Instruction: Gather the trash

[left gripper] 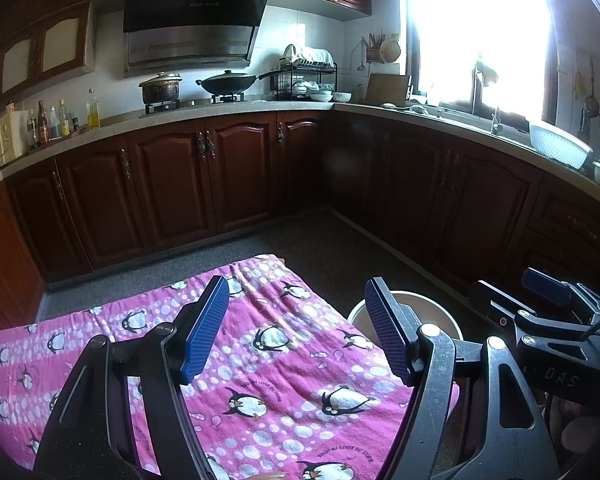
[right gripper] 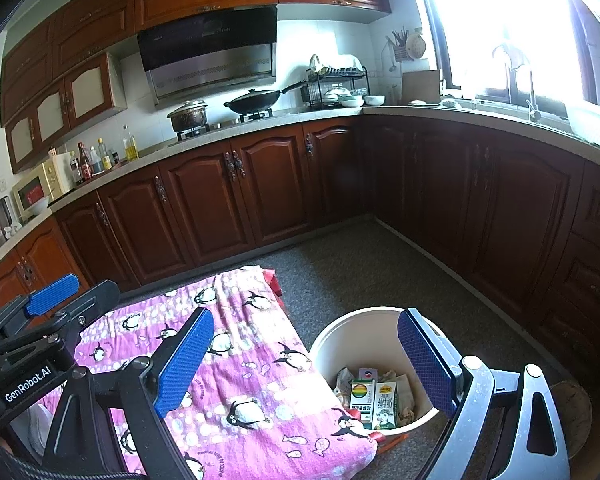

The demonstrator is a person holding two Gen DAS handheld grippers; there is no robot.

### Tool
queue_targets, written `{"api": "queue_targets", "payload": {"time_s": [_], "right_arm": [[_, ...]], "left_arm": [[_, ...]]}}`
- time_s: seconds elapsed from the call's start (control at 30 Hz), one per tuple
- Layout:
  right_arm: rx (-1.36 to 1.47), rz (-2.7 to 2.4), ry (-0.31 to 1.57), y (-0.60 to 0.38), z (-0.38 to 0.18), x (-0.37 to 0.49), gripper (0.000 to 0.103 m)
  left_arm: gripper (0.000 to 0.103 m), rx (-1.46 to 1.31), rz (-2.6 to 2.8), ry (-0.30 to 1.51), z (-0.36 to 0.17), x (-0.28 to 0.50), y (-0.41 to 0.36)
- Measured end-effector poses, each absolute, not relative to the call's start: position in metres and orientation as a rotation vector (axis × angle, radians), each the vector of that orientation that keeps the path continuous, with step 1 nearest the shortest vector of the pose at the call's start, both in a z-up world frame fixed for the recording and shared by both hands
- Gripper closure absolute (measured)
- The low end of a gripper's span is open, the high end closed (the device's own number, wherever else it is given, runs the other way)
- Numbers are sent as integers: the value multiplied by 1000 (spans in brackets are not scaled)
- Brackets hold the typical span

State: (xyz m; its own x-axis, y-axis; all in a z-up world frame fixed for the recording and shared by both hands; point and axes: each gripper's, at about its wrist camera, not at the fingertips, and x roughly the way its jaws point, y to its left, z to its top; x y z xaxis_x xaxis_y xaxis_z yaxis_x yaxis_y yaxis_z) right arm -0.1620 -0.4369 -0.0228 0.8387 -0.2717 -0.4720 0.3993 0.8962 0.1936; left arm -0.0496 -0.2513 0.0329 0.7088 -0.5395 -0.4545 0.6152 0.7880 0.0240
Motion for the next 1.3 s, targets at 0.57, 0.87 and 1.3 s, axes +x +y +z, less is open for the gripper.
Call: {"api": "queue_targets", "payload": {"time_s": [0.57, 0.87, 1.3], "right_arm": [[288, -359, 451, -437, -20, -163, 11], [288, -358, 451, -436, -20, -163, 11], [289, -359, 454, -436, -20, -163, 11]], "left_arm": [[33, 180, -645, 445, 33, -49, -251], [33, 178, -645, 444, 33, -49, -251], [33, 182, -653, 441, 35, -49, -251]]}}
